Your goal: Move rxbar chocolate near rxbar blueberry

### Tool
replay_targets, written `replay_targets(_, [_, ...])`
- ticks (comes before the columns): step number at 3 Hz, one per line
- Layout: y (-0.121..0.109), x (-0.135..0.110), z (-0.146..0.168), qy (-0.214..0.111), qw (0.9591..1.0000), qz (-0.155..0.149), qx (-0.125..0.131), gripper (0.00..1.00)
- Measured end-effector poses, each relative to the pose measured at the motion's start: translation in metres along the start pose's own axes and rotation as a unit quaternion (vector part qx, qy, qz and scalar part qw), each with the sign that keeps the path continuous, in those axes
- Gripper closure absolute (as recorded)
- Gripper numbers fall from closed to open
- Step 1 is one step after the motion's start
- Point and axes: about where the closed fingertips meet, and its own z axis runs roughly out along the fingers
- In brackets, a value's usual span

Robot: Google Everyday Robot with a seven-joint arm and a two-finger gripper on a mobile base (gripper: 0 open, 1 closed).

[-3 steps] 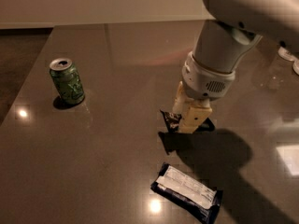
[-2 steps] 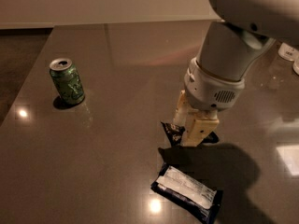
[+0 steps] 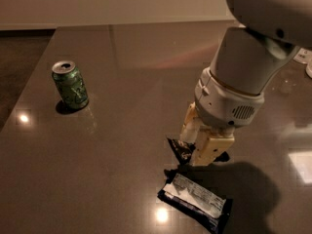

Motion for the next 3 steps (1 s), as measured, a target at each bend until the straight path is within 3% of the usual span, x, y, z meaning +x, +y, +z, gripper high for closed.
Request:
replay_targets(2, [-0.0057, -0.0048, -0.0019, -0.004, 0.9999, -0.002, 0.017, 0.11])
replay_targets(3, [-0.0074, -0.0066, -0.0031, -0.005, 0.9997, -0.003, 0.023, 0.0])
